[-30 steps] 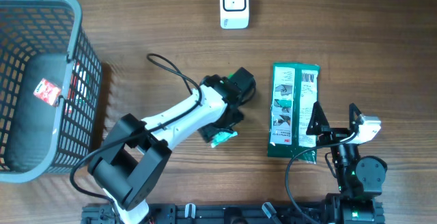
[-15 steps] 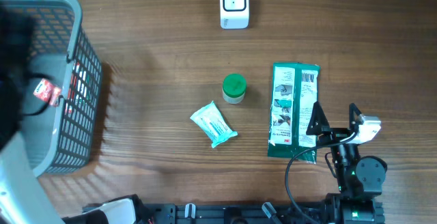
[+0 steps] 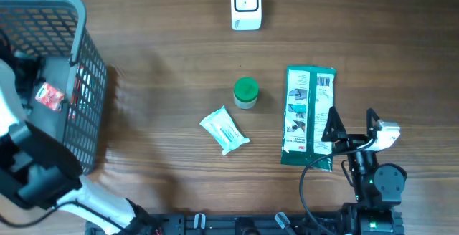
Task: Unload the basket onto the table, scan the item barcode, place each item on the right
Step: 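Place the light-green tissue pack on the table below the jar, then carry the pink Kleenex pack out and set it beside the tissue pack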
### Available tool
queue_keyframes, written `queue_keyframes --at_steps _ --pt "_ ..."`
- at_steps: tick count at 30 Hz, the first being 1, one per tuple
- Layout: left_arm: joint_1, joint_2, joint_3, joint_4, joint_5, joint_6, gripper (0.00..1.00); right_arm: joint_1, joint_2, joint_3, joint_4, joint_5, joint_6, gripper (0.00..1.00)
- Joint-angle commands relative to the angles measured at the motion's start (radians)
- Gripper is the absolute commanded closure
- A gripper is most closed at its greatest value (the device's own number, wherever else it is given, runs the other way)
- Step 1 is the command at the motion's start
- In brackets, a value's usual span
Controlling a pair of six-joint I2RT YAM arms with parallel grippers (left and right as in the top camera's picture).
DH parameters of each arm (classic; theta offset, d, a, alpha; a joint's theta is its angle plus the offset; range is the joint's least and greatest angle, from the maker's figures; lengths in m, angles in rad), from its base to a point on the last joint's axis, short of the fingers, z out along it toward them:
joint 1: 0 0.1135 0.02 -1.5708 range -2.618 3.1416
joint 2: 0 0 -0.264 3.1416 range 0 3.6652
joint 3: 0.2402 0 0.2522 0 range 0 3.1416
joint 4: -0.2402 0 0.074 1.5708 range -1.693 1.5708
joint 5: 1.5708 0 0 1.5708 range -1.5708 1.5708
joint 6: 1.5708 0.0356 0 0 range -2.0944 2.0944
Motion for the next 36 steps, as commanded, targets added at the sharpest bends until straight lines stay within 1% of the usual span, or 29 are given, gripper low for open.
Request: queue_keyframes --at_steps 1,4,6,10,11,12,14,15,17,18,21,24,26,27,28,30,31,33,34,36 --pt "-0.001 0.111 -0.012 0.016 0.024 0.044 0.00 0.002 -0.004 -0.001 0.005 0.007 0.006 0.00" --pt "-0.002 0.177 -0.012 0.034 0.032 0.056 0.00 0.002 -0.004 -0.001 0.005 0.007 0.006 0.00" --pt "-0.002 0.212 -0.013 0.042 0.066 0.059 0.00 0.002 -0.004 -0.001 0.005 0.007 0.006 0.00" --pt "-0.002 0.239 -0.013 0.034 0.088 0.059 0.00 0.002 -0.004 -0.001 0.005 0.007 0.006 0.00" --pt "-0.006 0.239 -0.013 0.029 0.089 0.082 0.04 0.002 -0.004 -0.001 0.005 0.007 0.006 0.00" --pt "-0.011 0.239 -0.013 0.025 0.087 0.085 0.14 0.002 -0.004 -0.001 0.005 0.007 0.006 0.00" --pt "-0.018 0.239 -0.013 0.015 0.088 0.084 0.41 0.002 -0.004 -0.001 0.005 0.007 0.006 0.00" --pt "-0.018 0.238 -0.013 0.010 0.088 0.084 0.51 0.002 -0.004 -0.001 0.005 0.007 0.006 0.00" --pt "-0.017 0.227 -0.012 -0.005 0.087 0.084 0.62 0.002 -0.004 -0.001 0.005 0.007 0.006 0.00" --pt "-0.014 0.204 -0.006 -0.020 0.087 0.084 0.64 0.002 -0.004 -0.001 0.005 0.007 0.006 0.00" --pt "-0.007 0.105 0.063 -0.085 0.084 0.084 0.64 0.002 -0.004 -0.001 0.005 0.007 0.006 0.00" --pt "-0.007 -0.036 0.149 -0.152 0.084 0.084 0.63 0.002 -0.004 -0.001 0.005 0.007 0.006 0.00" --pt "-0.011 -0.187 0.204 -0.197 0.097 0.080 0.63 0.002 -0.004 -0.001 0.005 0.007 0.006 0.01" --pt "-0.018 -0.259 0.206 -0.203 0.121 0.080 0.63 0.002 -0.004 -0.001 0.005 0.007 0.006 0.00" --pt "-0.038 -0.369 0.206 -0.217 0.165 0.078 0.63 0.002 -0.004 -0.001 0.005 0.007 0.006 0.00" --pt "-0.124 -0.535 0.206 -0.271 0.181 0.029 0.62 0.002 -0.004 -0.001 0.005 0.007 0.006 0.00" --pt "-0.166 -0.569 0.206 -0.291 0.181 0.021 0.62 0.002 -0.004 -0.001 0.005 0.007 0.007 0.00" --pt "-0.365 -0.631 0.205 -0.346 0.180 -0.027 0.62 0.002 -0.004 -0.001 0.005 0.007 0.007 0.00" --pt "-0.482 -0.633 0.201 -0.350 0.180 -0.031 0.62 0.002 -0.004 -0.001 0.005 0.007 0.006 0.00" --pt "-0.734 -0.607 0.160 -0.327 0.170 -0.093 0.62 0.002 -0.004 -0.001 0.005 0.007 0.007 0.00"
